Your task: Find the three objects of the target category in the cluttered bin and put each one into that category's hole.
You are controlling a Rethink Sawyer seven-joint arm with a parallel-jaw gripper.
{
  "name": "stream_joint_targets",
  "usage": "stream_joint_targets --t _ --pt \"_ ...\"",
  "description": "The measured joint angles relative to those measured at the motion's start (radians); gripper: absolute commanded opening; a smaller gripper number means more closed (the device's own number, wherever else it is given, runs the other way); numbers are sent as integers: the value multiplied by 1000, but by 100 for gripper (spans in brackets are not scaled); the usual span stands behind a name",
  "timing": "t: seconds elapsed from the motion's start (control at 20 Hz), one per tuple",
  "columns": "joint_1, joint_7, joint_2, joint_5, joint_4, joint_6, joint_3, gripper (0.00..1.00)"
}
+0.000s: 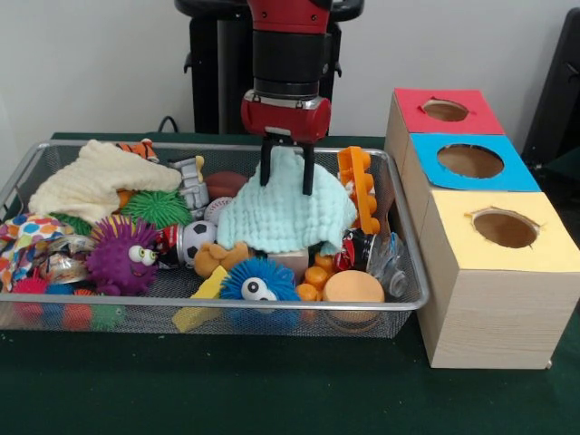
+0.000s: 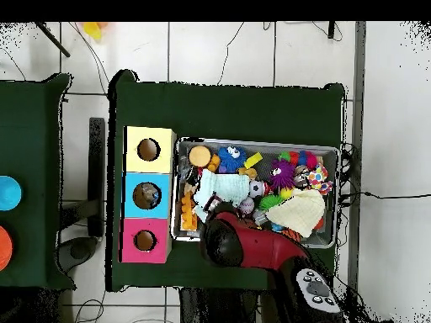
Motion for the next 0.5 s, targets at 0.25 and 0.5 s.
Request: stream_joint_targets --t 0.25,0.5 --pt "22 0 -11 18 0 0 6 100" --pt "33 0 -16 34 -1 0 23 100"
